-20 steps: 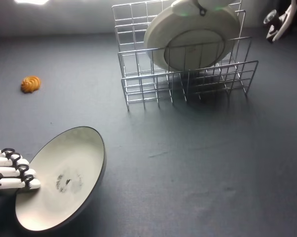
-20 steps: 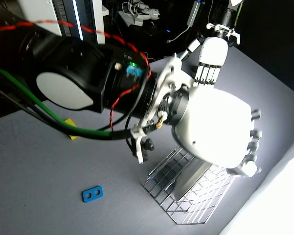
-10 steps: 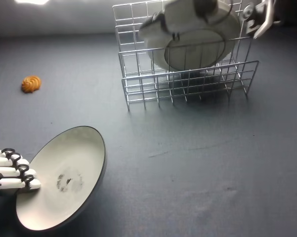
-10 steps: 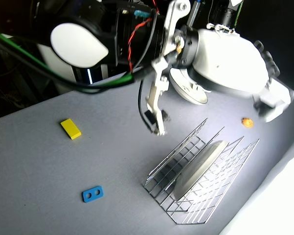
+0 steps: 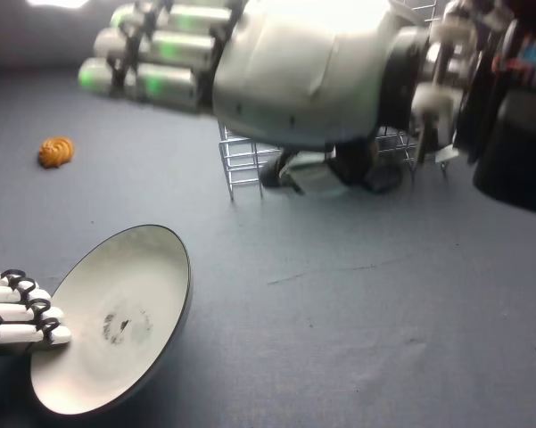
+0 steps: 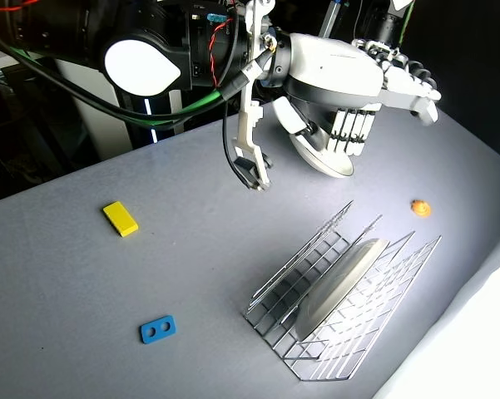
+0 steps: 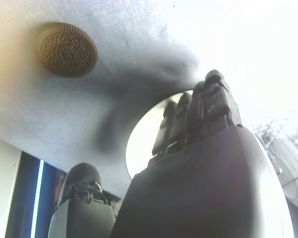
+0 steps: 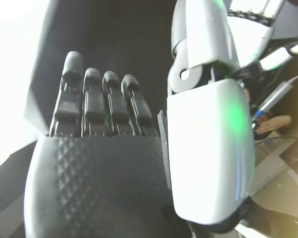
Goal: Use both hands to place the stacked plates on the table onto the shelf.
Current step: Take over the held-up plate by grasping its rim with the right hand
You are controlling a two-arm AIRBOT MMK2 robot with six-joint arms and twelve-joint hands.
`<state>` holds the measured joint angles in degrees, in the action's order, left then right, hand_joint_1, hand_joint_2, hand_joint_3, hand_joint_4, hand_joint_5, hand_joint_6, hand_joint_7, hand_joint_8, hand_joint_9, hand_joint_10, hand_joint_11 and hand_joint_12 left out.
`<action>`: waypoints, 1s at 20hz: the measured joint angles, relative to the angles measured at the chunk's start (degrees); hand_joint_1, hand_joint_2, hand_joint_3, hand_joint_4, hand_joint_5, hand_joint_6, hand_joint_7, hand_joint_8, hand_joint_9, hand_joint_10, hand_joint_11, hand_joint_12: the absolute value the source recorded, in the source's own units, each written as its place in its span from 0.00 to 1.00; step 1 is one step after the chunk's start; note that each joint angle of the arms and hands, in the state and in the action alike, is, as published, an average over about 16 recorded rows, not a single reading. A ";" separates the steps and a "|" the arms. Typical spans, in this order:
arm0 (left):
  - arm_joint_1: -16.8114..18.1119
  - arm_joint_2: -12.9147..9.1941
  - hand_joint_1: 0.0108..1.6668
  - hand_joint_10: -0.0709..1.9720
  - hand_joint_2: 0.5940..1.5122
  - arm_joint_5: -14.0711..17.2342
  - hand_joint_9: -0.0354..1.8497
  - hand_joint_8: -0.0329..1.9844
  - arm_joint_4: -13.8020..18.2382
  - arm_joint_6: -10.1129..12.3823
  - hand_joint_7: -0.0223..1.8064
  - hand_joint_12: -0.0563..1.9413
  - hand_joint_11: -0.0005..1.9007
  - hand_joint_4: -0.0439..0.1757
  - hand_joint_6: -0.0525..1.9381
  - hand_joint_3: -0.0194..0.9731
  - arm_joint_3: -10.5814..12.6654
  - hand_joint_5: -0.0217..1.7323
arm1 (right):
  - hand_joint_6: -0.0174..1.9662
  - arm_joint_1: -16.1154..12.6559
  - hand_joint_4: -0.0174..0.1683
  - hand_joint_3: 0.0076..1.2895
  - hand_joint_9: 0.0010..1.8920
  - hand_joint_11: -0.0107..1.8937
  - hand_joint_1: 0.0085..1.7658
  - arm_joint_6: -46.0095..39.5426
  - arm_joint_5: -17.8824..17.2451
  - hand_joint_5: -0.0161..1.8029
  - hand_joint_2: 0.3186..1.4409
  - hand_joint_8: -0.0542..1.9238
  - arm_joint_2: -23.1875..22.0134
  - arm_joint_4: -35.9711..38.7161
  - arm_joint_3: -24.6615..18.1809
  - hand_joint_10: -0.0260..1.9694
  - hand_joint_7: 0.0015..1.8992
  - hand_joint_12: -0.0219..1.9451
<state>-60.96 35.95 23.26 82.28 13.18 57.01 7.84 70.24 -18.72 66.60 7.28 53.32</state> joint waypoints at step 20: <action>-0.52 -0.09 0.01 0.02 0.53 0.31 0.01 0.01 -0.07 0.00 0.01 0.03 0.01 0.19 0.02 0.04 0.28 0.03 | 0.02 8.27 0.11 0.01 0.01 0.02 0.62 -24.96 0.16 0.02 0.54 0.03 10.37 26.98 6.01 0.02 0.00 0.03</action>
<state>-61.48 35.86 23.56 82.21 13.19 57.29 16.11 45.28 -18.56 76.97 34.26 59.33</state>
